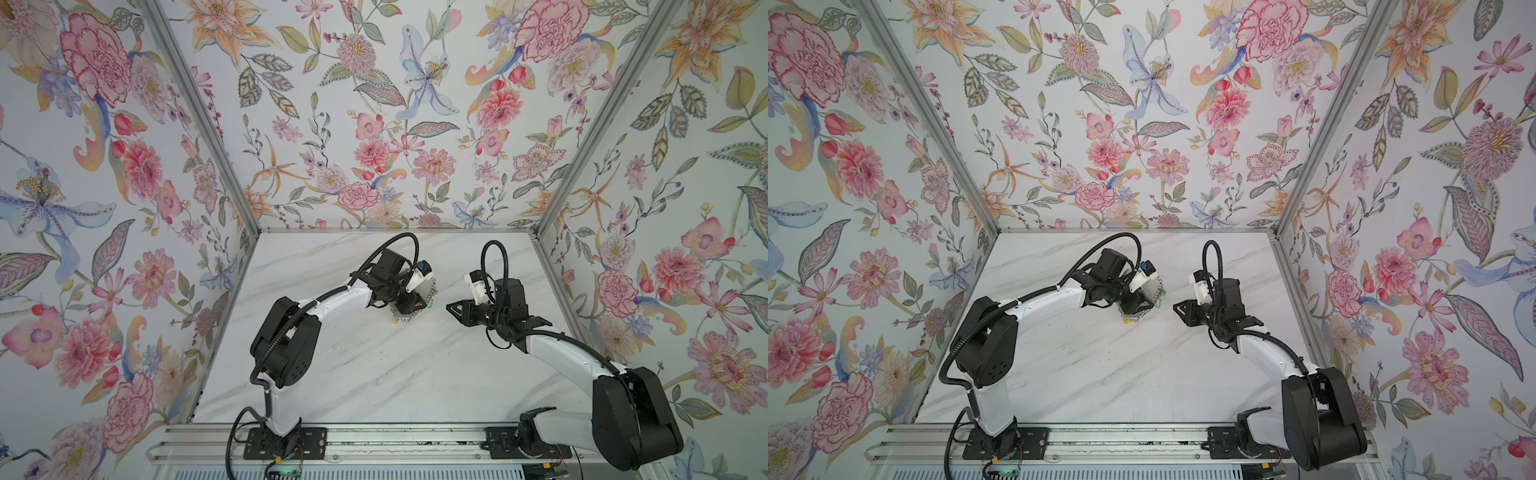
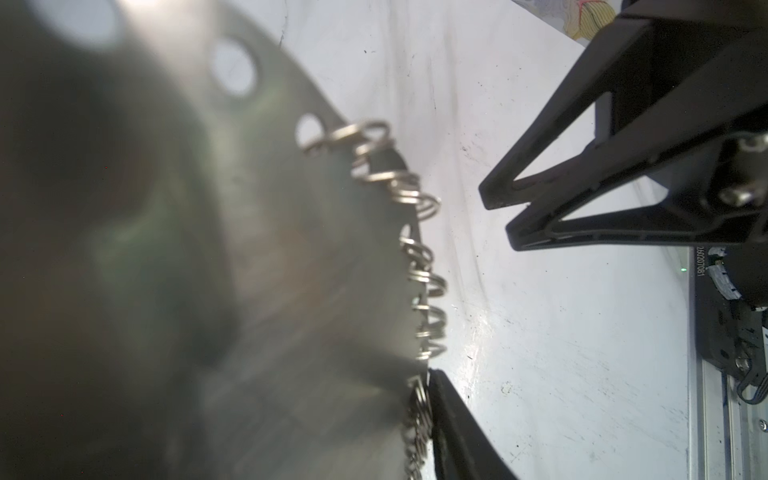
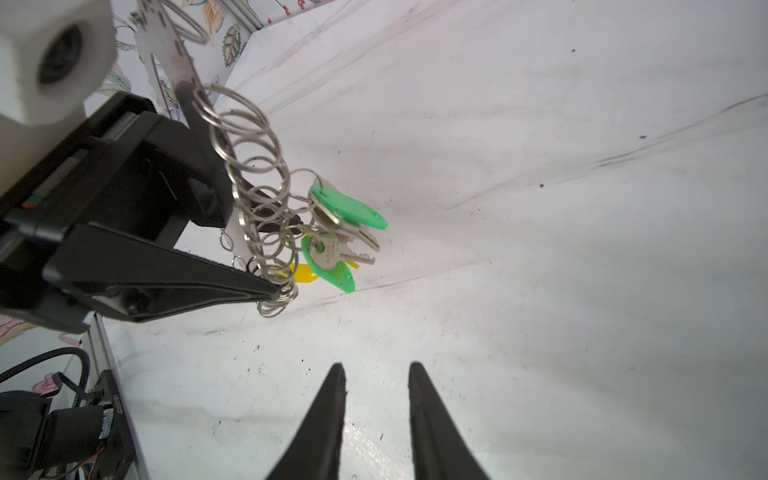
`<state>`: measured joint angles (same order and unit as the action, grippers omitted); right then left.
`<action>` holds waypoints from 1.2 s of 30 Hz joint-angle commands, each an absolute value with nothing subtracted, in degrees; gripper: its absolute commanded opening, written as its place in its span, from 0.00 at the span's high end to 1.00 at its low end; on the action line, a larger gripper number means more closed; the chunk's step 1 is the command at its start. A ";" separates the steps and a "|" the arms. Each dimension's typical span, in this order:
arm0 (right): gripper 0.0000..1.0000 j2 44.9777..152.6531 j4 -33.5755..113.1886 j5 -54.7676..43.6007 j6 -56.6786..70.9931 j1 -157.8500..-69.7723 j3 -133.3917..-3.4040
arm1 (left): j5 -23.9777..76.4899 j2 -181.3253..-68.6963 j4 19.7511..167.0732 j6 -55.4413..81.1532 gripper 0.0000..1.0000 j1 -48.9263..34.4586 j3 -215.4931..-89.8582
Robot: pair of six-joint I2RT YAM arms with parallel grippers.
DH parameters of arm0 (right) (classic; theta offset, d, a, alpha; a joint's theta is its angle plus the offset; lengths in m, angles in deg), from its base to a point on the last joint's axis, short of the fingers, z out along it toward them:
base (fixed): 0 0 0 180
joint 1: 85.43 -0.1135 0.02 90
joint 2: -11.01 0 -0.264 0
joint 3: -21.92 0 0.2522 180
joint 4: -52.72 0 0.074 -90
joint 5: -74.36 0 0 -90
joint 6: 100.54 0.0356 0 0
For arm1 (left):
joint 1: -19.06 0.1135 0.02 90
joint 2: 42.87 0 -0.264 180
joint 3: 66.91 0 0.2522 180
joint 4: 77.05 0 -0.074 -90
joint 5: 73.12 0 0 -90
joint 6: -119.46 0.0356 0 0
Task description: Remove the keys from the keyring
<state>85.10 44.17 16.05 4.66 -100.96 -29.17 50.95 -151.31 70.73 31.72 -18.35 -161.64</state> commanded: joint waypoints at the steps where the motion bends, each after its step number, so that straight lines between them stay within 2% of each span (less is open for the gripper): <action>1: 0.67 83.47 47.43 21.11 2.67 -100.47 -27.93 | 54.86 -152.57 63.69 36.01 0.58 -17.78 -164.27; 7: 0.58 83.17 52.90 27.01 1.85 -98.83 -26.39 | 58.36 -154.79 55.81 41.04 0.54 -17.51 -167.96; 10: 0.58 85.87 53.72 33.82 1.89 -97.33 -27.59 | 59.07 -155.02 54.94 41.44 0.53 -17.51 -168.75; 13: 0.58 87.75 52.87 34.94 1.77 -96.99 -28.46 | 59.49 -154.28 55.61 41.22 0.53 -17.38 -168.59; 16: 0.58 89.53 50.71 31.34 1.91 -96.20 -28.45 | 57.52 -154.52 56.32 40.21 0.53 -17.07 -167.93; 21: 0.61 92.59 40.82 19.57 1.80 -95.49 -29.68 | 54.62 -154.86 60.55 37.54 0.50 -17.07 -163.34; 29: 0.59 94.60 27.63 7.31 -2.32 -102.20 -33.94 | 52.18 -155.27 69.71 31.98 0.46 -17.16 -158.13; 36: 0.58 99.71 24.38 6.65 -4.25 -104.77 -37.56 | 50.80 -154.36 73.42 30.71 0.45 -17.07 -155.32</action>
<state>97.58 28.28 8.61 -1.96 -104.17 -35.50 52.13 -154.94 71.11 32.14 -17.59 -156.77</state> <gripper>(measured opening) 0.419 0.548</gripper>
